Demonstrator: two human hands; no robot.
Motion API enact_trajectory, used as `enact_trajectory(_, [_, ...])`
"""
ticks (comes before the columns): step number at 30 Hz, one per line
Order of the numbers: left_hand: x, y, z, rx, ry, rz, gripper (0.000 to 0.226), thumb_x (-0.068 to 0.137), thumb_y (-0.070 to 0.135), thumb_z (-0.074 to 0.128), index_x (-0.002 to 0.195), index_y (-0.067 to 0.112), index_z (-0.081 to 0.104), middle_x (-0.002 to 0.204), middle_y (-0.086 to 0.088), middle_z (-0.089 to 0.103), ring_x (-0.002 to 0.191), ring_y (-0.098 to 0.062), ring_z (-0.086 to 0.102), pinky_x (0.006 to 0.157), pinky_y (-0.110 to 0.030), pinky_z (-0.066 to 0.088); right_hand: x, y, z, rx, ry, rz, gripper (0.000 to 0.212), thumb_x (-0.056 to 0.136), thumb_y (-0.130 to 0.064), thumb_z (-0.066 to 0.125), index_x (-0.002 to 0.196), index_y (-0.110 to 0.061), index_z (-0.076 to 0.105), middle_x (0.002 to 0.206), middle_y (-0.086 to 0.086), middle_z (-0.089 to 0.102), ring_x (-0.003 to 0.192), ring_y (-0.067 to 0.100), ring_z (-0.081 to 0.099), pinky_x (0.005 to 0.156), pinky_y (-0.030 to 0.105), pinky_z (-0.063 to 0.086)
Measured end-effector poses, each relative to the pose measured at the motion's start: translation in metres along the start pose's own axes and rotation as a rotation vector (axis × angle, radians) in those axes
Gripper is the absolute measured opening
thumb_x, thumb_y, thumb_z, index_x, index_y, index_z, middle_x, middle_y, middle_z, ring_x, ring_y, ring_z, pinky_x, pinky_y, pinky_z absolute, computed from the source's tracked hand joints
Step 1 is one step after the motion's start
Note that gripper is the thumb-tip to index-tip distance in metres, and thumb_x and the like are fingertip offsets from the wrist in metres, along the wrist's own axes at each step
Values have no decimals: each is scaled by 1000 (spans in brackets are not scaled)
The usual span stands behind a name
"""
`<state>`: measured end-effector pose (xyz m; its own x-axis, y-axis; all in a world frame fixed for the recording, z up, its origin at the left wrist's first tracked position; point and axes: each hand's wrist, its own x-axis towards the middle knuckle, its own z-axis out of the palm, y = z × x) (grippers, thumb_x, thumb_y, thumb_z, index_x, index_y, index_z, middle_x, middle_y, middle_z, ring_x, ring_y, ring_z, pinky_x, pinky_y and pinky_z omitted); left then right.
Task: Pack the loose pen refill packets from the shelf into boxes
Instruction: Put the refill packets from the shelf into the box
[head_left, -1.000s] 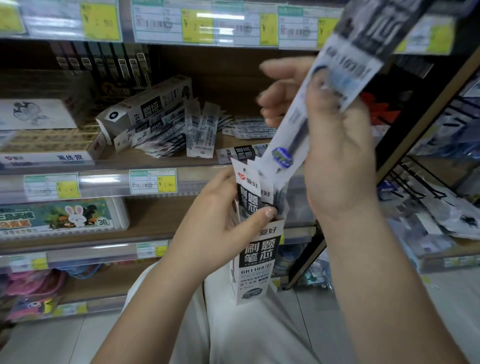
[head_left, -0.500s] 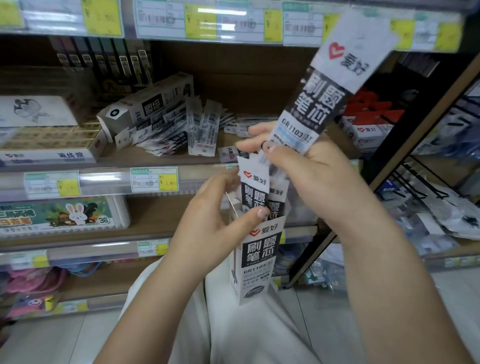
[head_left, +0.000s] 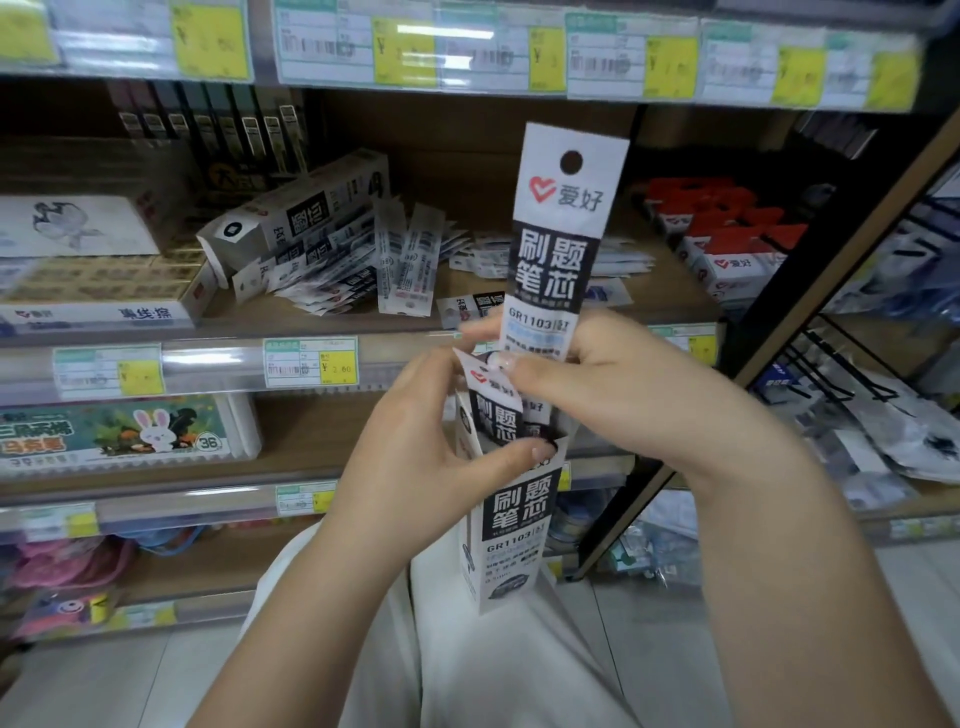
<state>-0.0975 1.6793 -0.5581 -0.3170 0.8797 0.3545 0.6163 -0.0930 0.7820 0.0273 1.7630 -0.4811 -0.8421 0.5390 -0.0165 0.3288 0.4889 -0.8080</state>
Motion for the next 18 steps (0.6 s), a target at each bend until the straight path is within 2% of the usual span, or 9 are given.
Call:
enact_trajectory(2, [-1,2,1,28,3,32,45,62,60,63,101,45,46,104,21,55,103,9,49,79,-1,33,1,-3,-1,71,122,-65,28,89,-37,56,116,-34,60,111,-21,63,103,-8,57,95,21,46])
enact_trajectory(3, [-1,2,2,35,4,56,45,64,56,63,105,41,48,104,21,55,103,9,49,80,-1,33,1,-6,-1,117,215,-135,24,87,-39,57,110,-33,61,106,-21,65,102,-8,58,90,19,48])
enact_trajectory(5, [0,4,3,37,-4,84,42,67,50,62,107,39,51,105,23,54,105,10,47,83,-2,33,0,-12,-4,185,411,-307,17,86,-30,57,103,-34,59,98,-21,65,99,-8,59,82,13,48])
enact_trajectory(8, [0,5,4,29,-11,83,37,69,47,61,104,40,52,106,23,54,106,10,47,85,-4,35,-4,-17,-10,130,573,-438,18,87,-14,60,94,-31,62,90,-17,66,89,0,64,77,20,51])
enact_trajectory(10, [-1,5,4,27,-2,79,38,68,49,61,104,39,52,105,23,54,105,9,48,85,-5,35,-4,-18,-10,29,571,-397,20,85,-13,61,86,-33,64,83,-17,66,82,1,64,73,24,52])
enact_trajectory(14, [-1,5,5,37,13,65,44,67,55,60,106,39,50,105,26,52,105,10,47,83,-2,33,-6,-9,-2,-160,433,-212,7,82,-15,67,80,-19,71,74,-9,67,73,4,62,70,32,53])
enact_trajectory(16, [-1,5,5,33,10,66,47,67,56,61,110,42,48,109,26,51,108,11,46,84,-1,32,-7,-8,1,-248,364,-149,7,82,-17,67,78,-21,71,73,-7,67,72,6,62,69,34,52])
enact_trajectory(18, [-1,5,5,32,3,53,49,66,57,60,112,44,48,114,26,51,110,10,46,86,-1,33,-7,-9,1,-333,282,-99,13,83,-21,65,71,-27,66,68,-10,63,69,6,59,64,30,49])
